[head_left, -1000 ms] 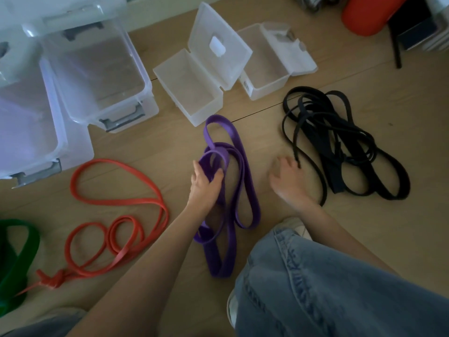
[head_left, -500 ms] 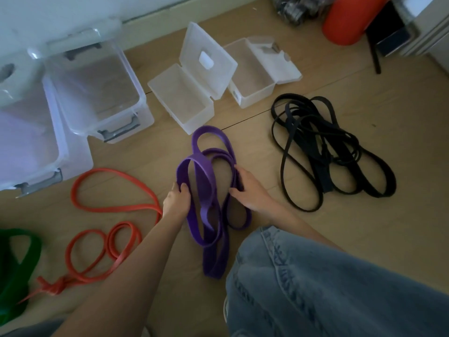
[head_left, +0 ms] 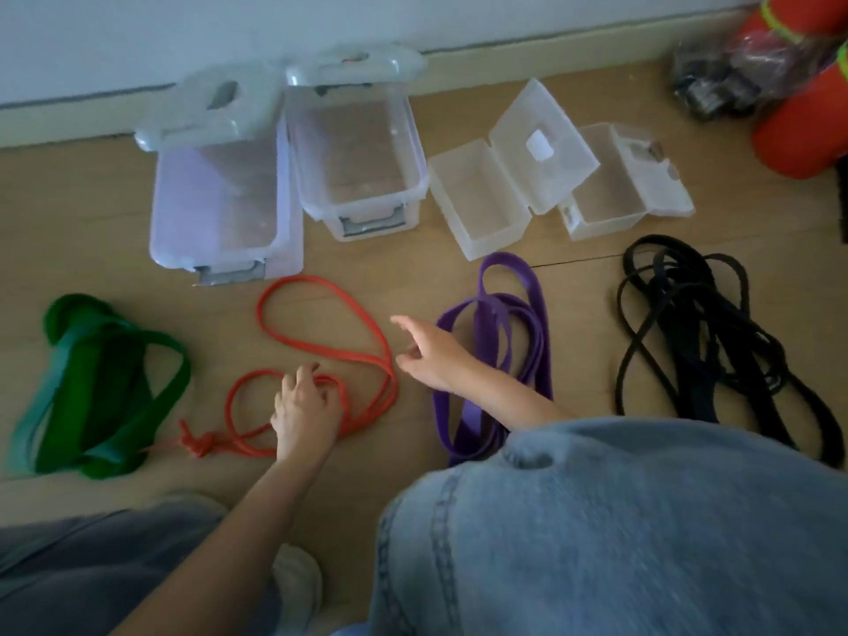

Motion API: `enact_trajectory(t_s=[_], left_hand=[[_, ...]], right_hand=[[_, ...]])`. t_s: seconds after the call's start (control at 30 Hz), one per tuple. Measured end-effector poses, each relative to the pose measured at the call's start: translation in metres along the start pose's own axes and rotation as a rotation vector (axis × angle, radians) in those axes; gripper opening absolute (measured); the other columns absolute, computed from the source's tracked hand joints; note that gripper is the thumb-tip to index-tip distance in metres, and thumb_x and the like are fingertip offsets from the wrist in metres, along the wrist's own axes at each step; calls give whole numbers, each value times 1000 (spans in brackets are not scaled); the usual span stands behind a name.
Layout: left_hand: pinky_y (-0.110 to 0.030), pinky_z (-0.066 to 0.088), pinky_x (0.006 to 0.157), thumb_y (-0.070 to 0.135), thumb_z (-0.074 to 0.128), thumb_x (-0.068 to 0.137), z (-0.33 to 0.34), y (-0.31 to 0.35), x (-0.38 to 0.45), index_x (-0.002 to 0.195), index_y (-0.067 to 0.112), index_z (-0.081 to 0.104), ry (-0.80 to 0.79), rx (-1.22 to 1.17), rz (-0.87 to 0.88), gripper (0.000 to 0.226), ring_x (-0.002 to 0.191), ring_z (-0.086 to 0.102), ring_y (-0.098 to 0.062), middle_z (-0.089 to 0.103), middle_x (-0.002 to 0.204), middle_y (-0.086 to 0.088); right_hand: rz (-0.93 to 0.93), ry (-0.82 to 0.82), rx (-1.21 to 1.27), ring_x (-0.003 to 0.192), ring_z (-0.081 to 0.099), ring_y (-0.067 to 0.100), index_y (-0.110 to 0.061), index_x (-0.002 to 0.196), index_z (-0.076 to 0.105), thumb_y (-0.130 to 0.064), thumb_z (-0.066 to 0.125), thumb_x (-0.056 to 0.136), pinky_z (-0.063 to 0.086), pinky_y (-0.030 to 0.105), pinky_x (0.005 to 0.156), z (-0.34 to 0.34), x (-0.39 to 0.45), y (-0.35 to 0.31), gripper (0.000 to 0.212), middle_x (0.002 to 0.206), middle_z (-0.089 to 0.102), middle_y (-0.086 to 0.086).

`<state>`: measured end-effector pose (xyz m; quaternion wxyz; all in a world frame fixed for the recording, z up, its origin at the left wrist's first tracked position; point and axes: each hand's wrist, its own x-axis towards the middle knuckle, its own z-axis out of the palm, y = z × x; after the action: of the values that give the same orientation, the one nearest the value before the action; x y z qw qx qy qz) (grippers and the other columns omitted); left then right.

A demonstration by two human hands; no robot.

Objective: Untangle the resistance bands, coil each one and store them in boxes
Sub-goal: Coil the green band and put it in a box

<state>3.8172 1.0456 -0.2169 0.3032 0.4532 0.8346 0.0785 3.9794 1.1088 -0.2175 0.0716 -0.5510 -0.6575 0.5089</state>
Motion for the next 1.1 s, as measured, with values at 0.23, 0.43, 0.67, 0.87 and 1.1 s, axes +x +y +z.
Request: enact_trajectory(t_s=[0.23, 0.43, 0.67, 0.87, 1.1], left_hand=[[-45, 32, 100, 20, 46, 92, -9, -66, 12, 144, 28, 26, -2, -228, -594, 56, 125, 30, -45, 12, 149, -16], [-39, 33, 101, 8, 49, 89, 6, -76, 30, 140, 13, 36, 36, -313, -389, 53, 123, 38, -42, 21, 145, -19], [-24, 38, 83, 1, 50, 84, -30, -93, 70, 126, 12, 53, 32, -293, 22, 44, 108, 55, -25, 59, 119, -10], [-27, 33, 96, 0, 52, 84, -28, -113, 56, 132, 7, 46, 80, -238, 52, 49, 120, 45, -31, 43, 135, -16], [-25, 30, 100, 9, 59, 85, -20, -78, 69, 132, 10, 48, -3, -303, -37, 49, 127, 41, -33, 31, 145, -22]], right_hand=[[80, -249, -272, 144, 11, 29, -13, 148, 22, -21, 54, 91, 16, 30, 113, 49, 38, -2, 65, 158, -5, 11], [85, -171, -274, 141, 23, 25, -1, 141, 33, -13, 63, 85, 21, 24, 108, 73, 47, -7, 64, 157, 5, 12], [35, -589, -30, 109, 53, 30, -1, 139, 36, -5, 65, 85, 35, 18, 82, 123, 15, -36, 62, 130, 51, 21], [93, 54, -343, 114, 52, 32, -8, 129, 51, -14, 52, 90, 35, 29, 86, 80, 55, -32, 40, 127, 53, 17], [63, -263, -193, 144, 15, 25, -5, 144, 26, -8, 57, 90, 15, 17, 105, 92, 69, -32, 63, 156, 10, 15]])
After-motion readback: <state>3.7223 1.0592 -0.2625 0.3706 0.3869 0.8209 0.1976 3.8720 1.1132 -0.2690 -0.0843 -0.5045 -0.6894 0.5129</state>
